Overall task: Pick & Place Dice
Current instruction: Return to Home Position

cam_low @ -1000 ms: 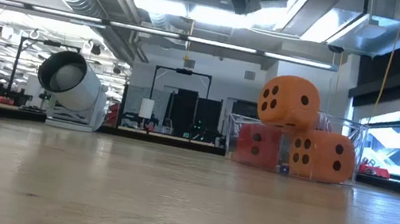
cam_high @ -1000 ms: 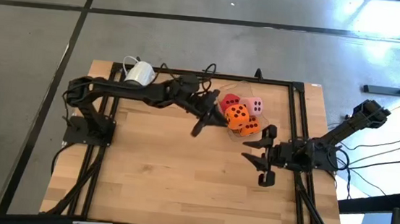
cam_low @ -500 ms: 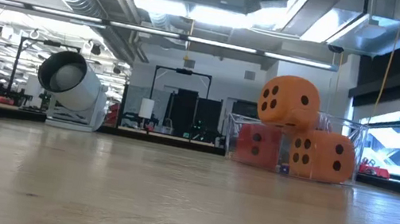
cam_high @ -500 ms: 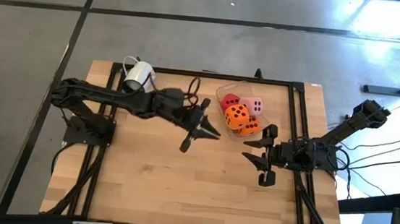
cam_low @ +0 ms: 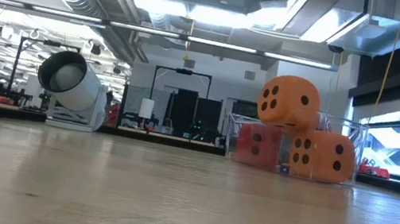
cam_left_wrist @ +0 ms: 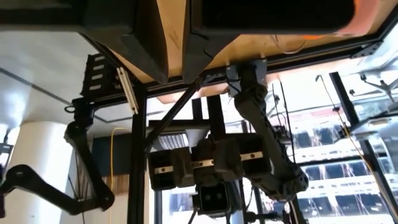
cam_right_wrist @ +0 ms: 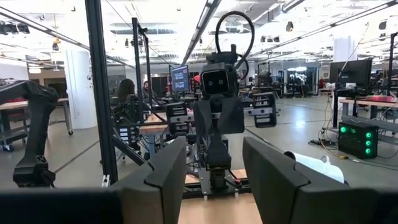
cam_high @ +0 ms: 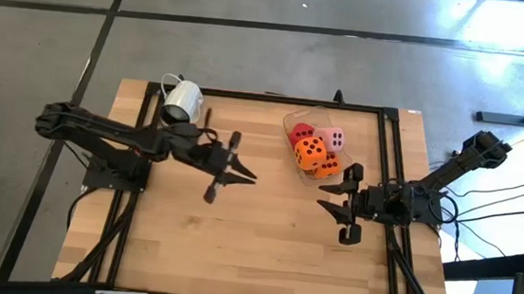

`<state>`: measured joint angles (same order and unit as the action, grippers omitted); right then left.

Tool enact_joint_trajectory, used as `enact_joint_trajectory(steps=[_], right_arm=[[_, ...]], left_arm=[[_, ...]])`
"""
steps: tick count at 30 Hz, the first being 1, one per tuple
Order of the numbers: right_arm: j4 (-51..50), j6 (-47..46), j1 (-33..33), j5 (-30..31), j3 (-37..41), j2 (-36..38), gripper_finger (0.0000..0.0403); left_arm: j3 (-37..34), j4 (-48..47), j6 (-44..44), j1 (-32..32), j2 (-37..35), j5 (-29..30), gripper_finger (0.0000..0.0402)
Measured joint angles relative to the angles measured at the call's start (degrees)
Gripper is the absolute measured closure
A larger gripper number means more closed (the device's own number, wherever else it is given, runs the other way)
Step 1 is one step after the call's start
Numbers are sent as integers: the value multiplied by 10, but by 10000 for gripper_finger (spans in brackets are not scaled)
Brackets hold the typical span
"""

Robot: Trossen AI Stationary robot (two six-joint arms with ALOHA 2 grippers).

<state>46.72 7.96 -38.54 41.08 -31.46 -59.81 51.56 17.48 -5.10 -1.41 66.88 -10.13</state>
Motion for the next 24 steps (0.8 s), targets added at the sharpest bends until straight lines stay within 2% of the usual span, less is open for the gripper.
enact_joint_trajectory(steps=[9, 14, 20, 24], right_arm=[[0, -3, 0, -1, 0, 0, 243], [8, -36, 7, -4, 0, 0, 243], [7, -59, 33, -77, 0, 0, 243], [8, -60, 50, -92, 0, 0, 243]], left_arm=[[-95, 15, 0, 7, -107, -10, 367], [-139, 18, 13, 16, -168, -19, 373], [-193, 16, 15, 16, -225, -18, 379], [-225, 19, 15, 16, -259, -14, 382]])
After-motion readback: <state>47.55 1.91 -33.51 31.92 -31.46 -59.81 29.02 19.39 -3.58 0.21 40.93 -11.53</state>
